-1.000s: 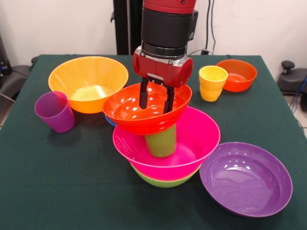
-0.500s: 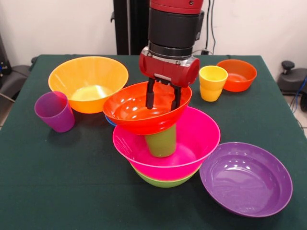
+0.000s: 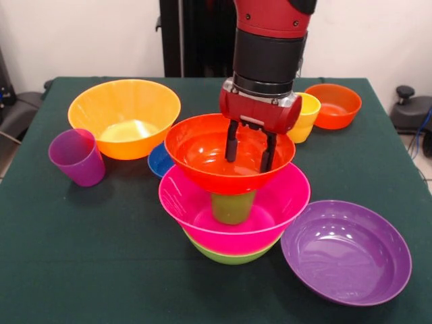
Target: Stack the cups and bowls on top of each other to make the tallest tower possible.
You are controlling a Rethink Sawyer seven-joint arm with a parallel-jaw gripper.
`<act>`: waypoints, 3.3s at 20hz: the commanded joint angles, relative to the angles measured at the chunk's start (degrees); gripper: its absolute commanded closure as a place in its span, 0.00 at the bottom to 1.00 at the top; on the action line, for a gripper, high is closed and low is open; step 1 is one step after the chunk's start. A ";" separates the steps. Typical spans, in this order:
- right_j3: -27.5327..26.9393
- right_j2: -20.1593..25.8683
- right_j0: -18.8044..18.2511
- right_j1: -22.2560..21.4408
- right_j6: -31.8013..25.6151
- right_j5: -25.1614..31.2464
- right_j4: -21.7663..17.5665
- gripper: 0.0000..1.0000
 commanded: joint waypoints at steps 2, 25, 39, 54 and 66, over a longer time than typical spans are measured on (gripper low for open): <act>-3.43 2.73 1.31 5.45 8.26 -0.72 1.98 0.00; -4.28 2.18 1.41 4.66 6.82 2.91 3.82 0.00; 5.06 2.85 2.62 -2.09 8.02 5.11 5.89 0.00; 10.59 2.42 3.93 -4.70 8.42 2.29 6.83 0.00; 6.15 2.37 3.78 -1.16 7.79 2.05 6.91 0.00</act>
